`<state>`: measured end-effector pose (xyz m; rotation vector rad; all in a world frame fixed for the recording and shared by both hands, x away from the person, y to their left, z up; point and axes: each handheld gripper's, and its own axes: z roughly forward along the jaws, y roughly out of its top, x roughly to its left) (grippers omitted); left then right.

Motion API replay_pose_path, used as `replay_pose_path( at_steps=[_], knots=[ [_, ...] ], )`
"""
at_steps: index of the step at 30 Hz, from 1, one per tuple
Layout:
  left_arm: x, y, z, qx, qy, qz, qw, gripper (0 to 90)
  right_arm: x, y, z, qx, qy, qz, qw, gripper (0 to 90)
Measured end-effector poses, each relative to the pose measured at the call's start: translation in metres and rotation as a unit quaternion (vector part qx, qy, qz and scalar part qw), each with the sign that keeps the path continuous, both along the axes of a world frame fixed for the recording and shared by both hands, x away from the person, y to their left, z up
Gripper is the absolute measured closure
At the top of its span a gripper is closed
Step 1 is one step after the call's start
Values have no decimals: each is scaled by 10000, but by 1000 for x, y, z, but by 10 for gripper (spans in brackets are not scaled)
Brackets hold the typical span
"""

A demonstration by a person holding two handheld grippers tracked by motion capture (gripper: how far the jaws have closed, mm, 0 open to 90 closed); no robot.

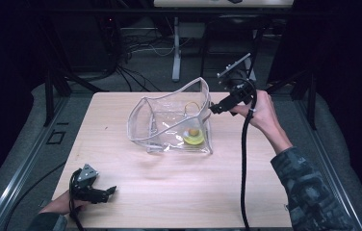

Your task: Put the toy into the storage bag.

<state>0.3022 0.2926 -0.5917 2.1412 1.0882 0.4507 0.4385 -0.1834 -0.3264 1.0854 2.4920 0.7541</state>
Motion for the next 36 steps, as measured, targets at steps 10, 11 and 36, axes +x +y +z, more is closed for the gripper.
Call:
replay_pose_path(
  at_steps=[10,11,36],
  knots=[
    [0,0,0,1,0,-1,10000,0,-21,-30,-38,62,97,-168,9998,57],
    [0,0,0,1,0,-2,10000,1,-23,-32,-43,47,129,-195,9997,57],
    [0,-1,0,-9,-18,15,10000,1,-49,-70,-136,-70,813,-559,9951,72]
  ],
)
